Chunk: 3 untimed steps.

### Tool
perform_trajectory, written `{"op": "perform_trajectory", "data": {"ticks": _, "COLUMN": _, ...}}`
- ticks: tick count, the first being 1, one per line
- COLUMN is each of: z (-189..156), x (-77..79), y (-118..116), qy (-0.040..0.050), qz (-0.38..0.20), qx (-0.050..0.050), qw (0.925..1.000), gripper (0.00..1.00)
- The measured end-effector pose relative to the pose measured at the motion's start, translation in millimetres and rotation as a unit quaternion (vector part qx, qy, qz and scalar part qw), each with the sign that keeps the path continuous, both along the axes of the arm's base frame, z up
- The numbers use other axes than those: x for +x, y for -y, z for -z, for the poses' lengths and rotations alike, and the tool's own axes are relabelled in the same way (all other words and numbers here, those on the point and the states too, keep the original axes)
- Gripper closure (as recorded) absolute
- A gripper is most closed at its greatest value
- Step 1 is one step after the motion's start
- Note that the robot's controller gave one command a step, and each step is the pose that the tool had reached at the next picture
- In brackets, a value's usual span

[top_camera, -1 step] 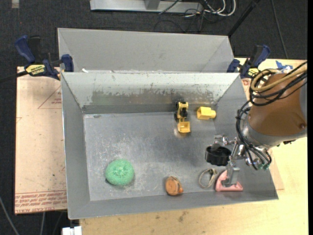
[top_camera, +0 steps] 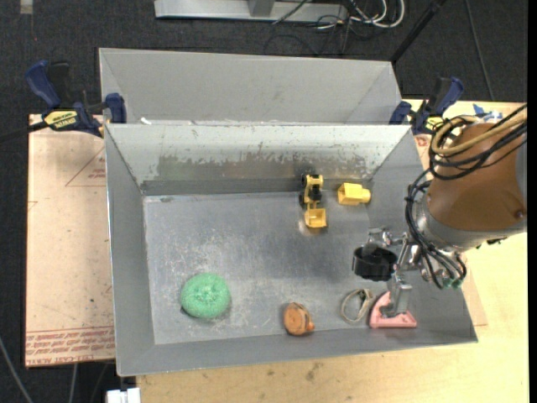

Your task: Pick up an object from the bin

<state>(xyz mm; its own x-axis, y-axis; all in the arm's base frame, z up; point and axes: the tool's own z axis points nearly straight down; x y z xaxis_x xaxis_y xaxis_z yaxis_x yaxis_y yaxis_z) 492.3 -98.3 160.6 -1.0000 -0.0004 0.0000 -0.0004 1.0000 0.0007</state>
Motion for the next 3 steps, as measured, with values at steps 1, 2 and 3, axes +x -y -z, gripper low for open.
{"op": "perform_trajectory", "data": {"ticks": 1, "z": 51, "x": 2.8, "y": 16, "qy": 0.0041, "qz": -0.084, "qx": -0.001, "qw": 0.9965, "gripper": 0.00}}
{"op": "perform_trajectory", "data": {"ticks": 2, "z": 85, "x": 3.1, "y": 11, "qy": 0.0029, "qz": -0.270, "qx": 0.000, "qw": 0.9627, "gripper": 0.00}}
{"op": "perform_trajectory", "data": {"ticks": 3, "z": 89, "x": 13.6, "y": 20, "qy": 0.0014, "qz": -0.134, "qx": 0.001, "qw": 0.9910, "gripper": 0.00}}
